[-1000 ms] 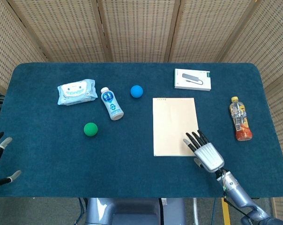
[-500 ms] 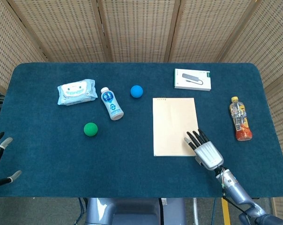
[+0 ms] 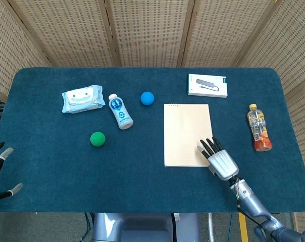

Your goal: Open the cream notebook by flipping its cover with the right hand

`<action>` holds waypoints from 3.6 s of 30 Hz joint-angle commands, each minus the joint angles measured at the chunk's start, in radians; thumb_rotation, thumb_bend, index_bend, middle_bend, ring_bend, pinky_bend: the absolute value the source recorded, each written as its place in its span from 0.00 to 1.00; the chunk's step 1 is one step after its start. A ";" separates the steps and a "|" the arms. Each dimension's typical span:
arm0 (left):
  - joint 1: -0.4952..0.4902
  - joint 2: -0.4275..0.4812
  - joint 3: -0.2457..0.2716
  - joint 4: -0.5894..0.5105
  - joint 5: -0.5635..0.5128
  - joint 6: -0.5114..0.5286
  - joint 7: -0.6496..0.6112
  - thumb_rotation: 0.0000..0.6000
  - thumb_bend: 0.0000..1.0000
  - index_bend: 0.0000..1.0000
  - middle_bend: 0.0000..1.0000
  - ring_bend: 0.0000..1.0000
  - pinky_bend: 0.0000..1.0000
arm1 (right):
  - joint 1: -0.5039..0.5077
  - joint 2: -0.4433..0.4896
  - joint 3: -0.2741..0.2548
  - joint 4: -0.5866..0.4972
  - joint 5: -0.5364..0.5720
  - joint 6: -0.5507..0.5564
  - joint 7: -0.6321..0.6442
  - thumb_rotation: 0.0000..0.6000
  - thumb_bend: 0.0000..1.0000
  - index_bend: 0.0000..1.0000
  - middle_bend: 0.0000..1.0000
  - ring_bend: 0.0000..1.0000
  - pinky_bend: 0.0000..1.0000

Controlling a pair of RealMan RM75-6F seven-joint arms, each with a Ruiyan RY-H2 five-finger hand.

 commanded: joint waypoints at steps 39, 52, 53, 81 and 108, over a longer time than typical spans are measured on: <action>-0.011 -0.001 -0.006 -0.010 -0.022 -0.025 0.016 1.00 0.00 0.00 0.00 0.00 0.00 | 0.161 -0.175 0.063 0.206 0.049 -0.076 -0.028 1.00 0.41 0.19 0.11 0.04 0.08; -0.016 0.003 -0.010 -0.011 -0.035 -0.036 0.007 1.00 0.00 0.00 0.00 0.00 0.00 | 0.200 -0.207 0.083 0.228 0.085 -0.120 -0.044 1.00 0.52 0.41 0.41 0.31 0.14; -0.017 0.003 -0.010 -0.011 -0.035 -0.036 0.006 1.00 0.00 0.00 0.00 0.00 0.00 | 0.201 -0.210 0.082 0.235 0.085 -0.118 -0.037 1.00 0.54 0.44 0.44 0.34 0.15; -0.012 0.002 -0.001 -0.010 -0.017 -0.025 0.007 1.00 0.00 0.00 0.00 0.00 0.00 | 0.157 -0.067 -0.065 0.224 -0.077 0.137 0.384 1.00 0.61 0.67 0.66 0.51 0.30; -0.009 -0.005 0.005 -0.013 -0.006 -0.021 0.024 1.00 0.00 0.00 0.00 0.00 0.00 | 0.094 0.178 -0.289 0.072 -0.450 0.518 0.287 1.00 0.61 0.67 0.66 0.51 0.30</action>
